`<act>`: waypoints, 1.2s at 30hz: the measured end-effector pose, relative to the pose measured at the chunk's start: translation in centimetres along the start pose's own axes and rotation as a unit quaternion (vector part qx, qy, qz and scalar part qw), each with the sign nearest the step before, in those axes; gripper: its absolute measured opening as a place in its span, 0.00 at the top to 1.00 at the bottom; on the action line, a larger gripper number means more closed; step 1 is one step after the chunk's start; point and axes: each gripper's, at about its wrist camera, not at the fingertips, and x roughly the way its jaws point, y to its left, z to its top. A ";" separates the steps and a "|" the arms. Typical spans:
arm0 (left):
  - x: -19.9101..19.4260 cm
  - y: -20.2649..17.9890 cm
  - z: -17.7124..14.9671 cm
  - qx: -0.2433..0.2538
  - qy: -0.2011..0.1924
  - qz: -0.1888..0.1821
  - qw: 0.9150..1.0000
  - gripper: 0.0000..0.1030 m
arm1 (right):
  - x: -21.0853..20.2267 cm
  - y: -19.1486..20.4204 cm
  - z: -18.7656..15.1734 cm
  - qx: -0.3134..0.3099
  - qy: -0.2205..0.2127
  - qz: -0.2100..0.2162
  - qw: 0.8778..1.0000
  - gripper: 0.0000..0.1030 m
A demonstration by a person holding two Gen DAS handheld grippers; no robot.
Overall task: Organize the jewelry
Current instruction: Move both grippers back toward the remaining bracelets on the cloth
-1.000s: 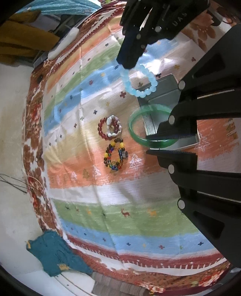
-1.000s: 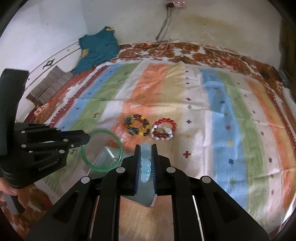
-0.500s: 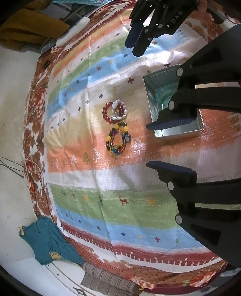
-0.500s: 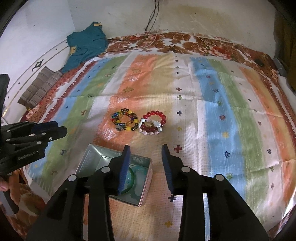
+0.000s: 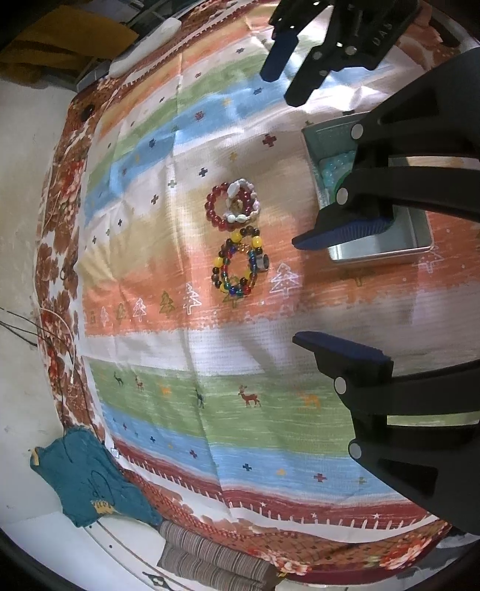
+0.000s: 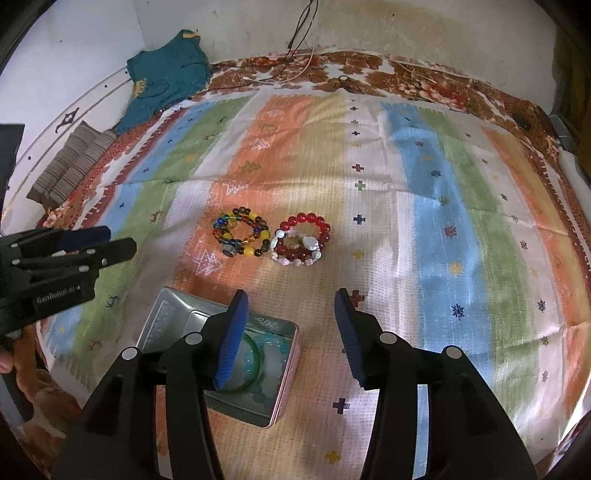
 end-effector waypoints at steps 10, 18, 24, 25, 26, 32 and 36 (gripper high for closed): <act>1.6 0.2 1.3 0.001 0.006 0.023 1.000 0.51 | 1.4 0.2 1.2 -0.011 0.005 -0.013 1.000 0.45; 3.0 -0.2 2.3 0.011 0.017 0.035 0.999 0.50 | 3.4 -0.1 2.2 -0.012 0.018 -0.022 1.000 0.43; 3.3 -0.5 3.4 0.007 0.012 0.024 1.000 0.46 | 4.6 -0.3 2.9 -0.008 0.023 -0.025 0.999 0.40; 3.5 -0.5 3.6 0.007 0.013 0.024 1.000 0.46 | 4.8 -0.4 3.0 -0.008 0.024 -0.026 0.999 0.40; 3.7 -0.5 3.7 0.006 0.015 0.025 1.000 0.46 | 5.1 -0.4 3.0 -0.008 0.026 -0.026 0.999 0.40; 5.3 -0.3 4.6 0.004 0.027 0.028 0.999 0.46 | 6.0 0.0 3.4 -0.013 0.036 -0.025 0.999 0.40; 6.4 -0.4 4.9 0.006 0.036 0.032 0.999 0.46 | 6.9 0.1 3.7 -0.017 0.042 -0.025 0.999 0.40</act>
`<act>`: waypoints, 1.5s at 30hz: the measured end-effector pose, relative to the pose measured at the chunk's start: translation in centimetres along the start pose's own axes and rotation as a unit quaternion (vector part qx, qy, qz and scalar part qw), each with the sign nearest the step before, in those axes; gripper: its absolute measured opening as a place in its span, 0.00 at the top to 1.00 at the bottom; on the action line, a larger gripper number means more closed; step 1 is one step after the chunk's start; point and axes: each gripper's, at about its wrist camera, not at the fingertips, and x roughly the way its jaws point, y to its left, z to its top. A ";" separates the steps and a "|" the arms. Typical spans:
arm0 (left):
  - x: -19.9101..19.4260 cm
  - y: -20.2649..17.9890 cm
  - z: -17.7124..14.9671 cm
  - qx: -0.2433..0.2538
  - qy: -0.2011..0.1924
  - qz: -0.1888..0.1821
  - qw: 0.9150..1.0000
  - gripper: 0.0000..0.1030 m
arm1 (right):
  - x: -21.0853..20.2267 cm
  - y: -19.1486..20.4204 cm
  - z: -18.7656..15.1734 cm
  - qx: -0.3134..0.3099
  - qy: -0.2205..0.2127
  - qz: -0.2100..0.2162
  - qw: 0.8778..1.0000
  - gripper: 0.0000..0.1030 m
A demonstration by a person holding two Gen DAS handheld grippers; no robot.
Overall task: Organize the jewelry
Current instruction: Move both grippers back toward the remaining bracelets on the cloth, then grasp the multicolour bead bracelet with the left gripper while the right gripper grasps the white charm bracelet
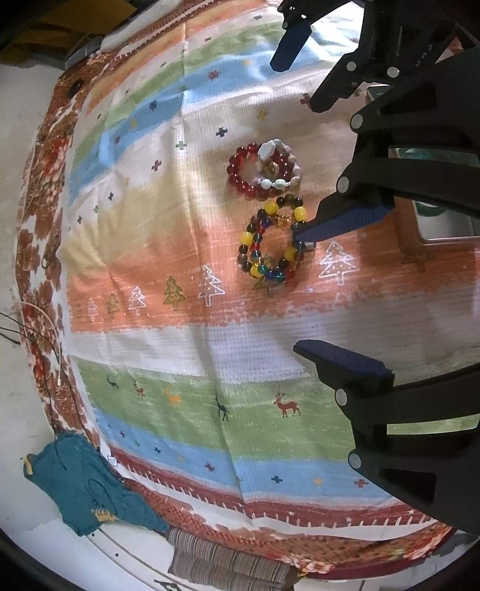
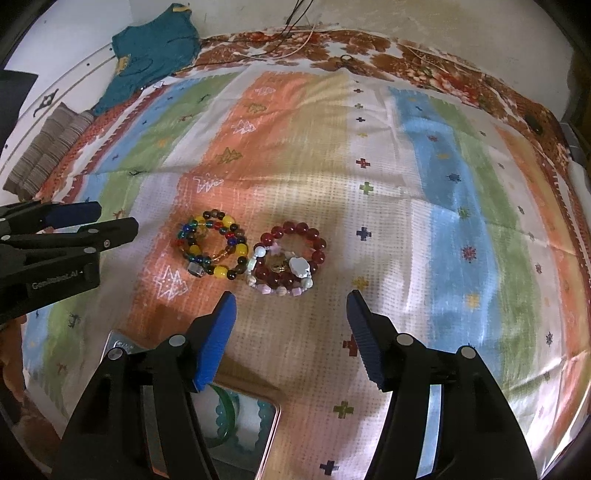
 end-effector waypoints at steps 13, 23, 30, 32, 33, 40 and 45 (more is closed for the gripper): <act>2.9 -0.3 1.1 0.012 0.023 0.011 1.000 0.46 | 3.0 -0.7 0.9 0.004 0.026 -0.004 1.000 0.40; 5.0 -0.6 2.0 0.017 0.038 0.006 0.999 0.46 | 5.1 -1.0 1.4 0.004 0.045 -0.008 0.999 0.40; 6.1 -0.6 2.5 0.019 0.046 0.005 0.999 0.47 | 6.4 -1.3 2.0 0.008 0.052 -0.013 0.999 0.47; 6.4 -0.7 2.6 0.020 0.048 0.005 0.999 0.48 | 6.8 -1.2 2.1 0.007 0.055 -0.012 0.998 0.47; 6.5 -0.7 2.7 0.021 0.049 0.004 0.999 0.48 | 6.9 -1.2 2.1 0.006 0.056 -0.012 0.998 0.47; 8.0 -1.2 3.1 0.034 0.061 -0.001 0.998 0.60 | 7.8 -1.0 2.3 0.003 0.065 -0.008 0.998 0.54; 8.8 -0.9 3.1 0.034 0.070 -0.007 0.997 0.67 | 8.3 -1.1 2.3 0.004 0.069 -0.004 0.998 0.66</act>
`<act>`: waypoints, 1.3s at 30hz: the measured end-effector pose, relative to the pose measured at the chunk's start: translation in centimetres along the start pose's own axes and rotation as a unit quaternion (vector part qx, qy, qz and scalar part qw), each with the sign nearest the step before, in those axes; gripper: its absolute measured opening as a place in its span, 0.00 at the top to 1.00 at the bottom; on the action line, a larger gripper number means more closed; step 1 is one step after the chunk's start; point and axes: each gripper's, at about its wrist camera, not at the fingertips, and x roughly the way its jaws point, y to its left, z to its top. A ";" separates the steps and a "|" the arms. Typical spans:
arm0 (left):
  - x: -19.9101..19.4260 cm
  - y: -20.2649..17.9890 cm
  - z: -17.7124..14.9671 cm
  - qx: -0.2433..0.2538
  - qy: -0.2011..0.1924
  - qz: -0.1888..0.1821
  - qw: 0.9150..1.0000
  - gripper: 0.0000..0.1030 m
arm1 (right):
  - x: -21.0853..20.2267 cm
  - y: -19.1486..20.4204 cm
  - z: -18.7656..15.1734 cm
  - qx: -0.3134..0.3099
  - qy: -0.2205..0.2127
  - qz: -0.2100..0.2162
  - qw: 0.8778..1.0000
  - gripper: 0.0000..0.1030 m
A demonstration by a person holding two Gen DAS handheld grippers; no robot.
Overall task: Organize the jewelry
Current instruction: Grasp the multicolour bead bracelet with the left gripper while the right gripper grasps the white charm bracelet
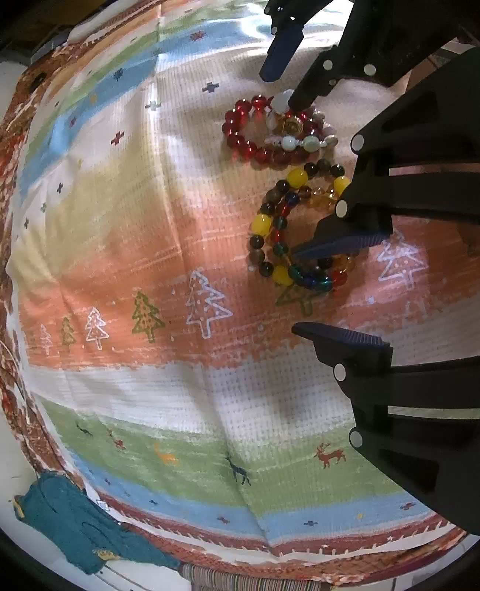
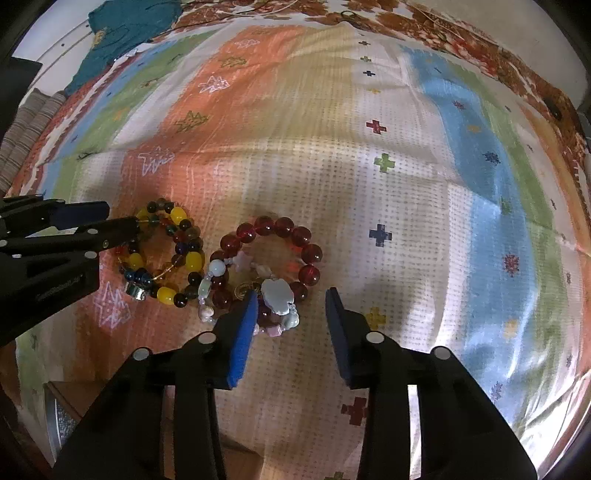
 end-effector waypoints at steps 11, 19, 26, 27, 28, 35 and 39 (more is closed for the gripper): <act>0.9 -0.6 -0.1 0.009 0.009 -0.017 1.000 0.90 | 0.5 0.2 0.1 -0.005 0.006 0.010 1.000 0.83; -0.9 -0.8 -0.1 0.010 -0.008 -0.015 1.000 0.91 | -0.6 -0.2 0.1 -0.003 -0.007 0.014 1.000 0.83; -3.4 -1.2 -0.9 0.016 -0.028 -0.022 0.999 0.91 | -3.0 -0.1 0.1 0.000 -0.033 0.022 0.999 0.83; -3.8 -1.4 -1.1 0.017 -0.031 -0.023 0.999 0.91 | -3.4 -0.1 0.0 0.000 -0.036 0.024 0.999 0.83; -4.0 -1.3 -1.2 0.018 -0.033 -0.025 0.999 0.91 | -3.7 0.1 0.0 -0.001 -0.039 0.025 0.999 0.83; -5.7 -1.5 -1.7 0.024 -0.048 -0.030 0.998 0.91 | -5.5 0.2 -0.4 -0.003 -0.058 0.025 0.998 0.83; -6.8 -1.4 -2.0 0.022 -0.058 -0.035 0.997 0.91 | -6.1 0.1 -0.8 -0.001 -0.062 0.025 0.998 0.83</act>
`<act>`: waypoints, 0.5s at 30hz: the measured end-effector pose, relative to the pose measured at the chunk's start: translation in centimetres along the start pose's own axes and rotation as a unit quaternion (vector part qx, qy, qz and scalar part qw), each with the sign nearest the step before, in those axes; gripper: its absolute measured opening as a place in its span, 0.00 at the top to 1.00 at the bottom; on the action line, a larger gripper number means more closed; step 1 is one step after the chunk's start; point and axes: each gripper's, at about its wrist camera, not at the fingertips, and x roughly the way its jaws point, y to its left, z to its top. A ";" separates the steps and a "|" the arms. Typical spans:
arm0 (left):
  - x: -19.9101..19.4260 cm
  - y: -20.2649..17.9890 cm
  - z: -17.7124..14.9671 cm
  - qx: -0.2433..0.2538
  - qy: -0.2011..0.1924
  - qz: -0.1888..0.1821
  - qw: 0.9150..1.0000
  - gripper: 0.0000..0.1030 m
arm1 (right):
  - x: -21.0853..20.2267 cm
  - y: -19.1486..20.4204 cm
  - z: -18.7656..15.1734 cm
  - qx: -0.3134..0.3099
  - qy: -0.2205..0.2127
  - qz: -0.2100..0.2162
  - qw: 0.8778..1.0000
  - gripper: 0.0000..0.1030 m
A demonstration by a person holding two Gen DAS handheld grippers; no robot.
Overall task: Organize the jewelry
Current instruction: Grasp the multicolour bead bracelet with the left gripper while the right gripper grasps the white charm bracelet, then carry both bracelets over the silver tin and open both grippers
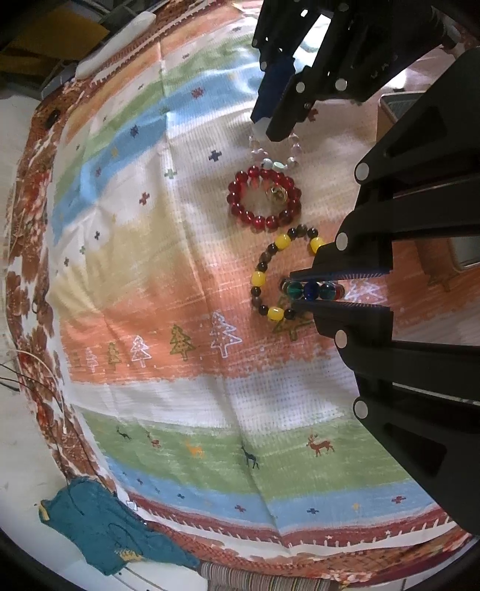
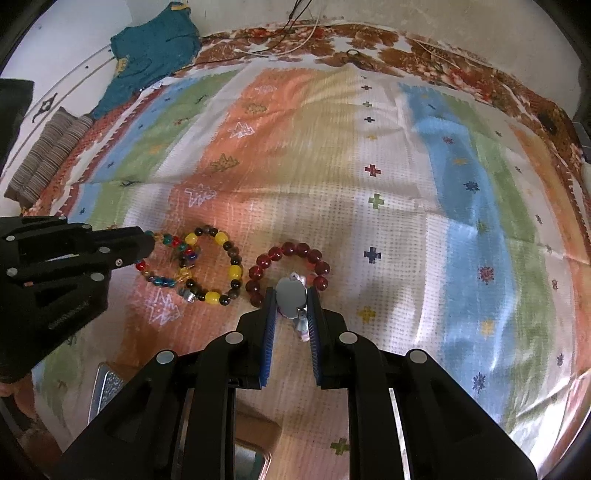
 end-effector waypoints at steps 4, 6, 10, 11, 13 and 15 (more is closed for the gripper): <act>-1.1 0.1 -0.1 -0.001 -0.010 -0.004 1.000 0.91 | -0.5 -0.1 -0.2 0.002 -0.003 0.001 1.000 0.83; -1.5 0.1 0.0 -0.001 -0.015 -0.007 1.000 0.91 | -0.9 -0.2 -0.2 0.006 -0.007 0.001 1.000 0.83; -2.5 0.2 -0.1 -0.001 -0.023 -0.013 1.000 0.91 | -1.7 -0.3 -0.3 0.009 -0.014 0.003 1.000 0.83; -2.7 0.2 -0.2 -0.001 -0.026 -0.013 1.000 0.91 | -1.9 -0.2 -0.4 0.009 -0.015 0.005 1.000 0.83; -3.0 0.0 -0.3 0.000 -0.030 -0.012 0.999 0.91 | -2.1 -0.1 -0.6 0.010 -0.017 0.008 1.000 0.83; -3.4 -0.1 -0.5 0.002 -0.031 -0.017 0.999 0.91 | -2.4 0.1 -0.8 0.008 -0.018 0.006 1.000 0.83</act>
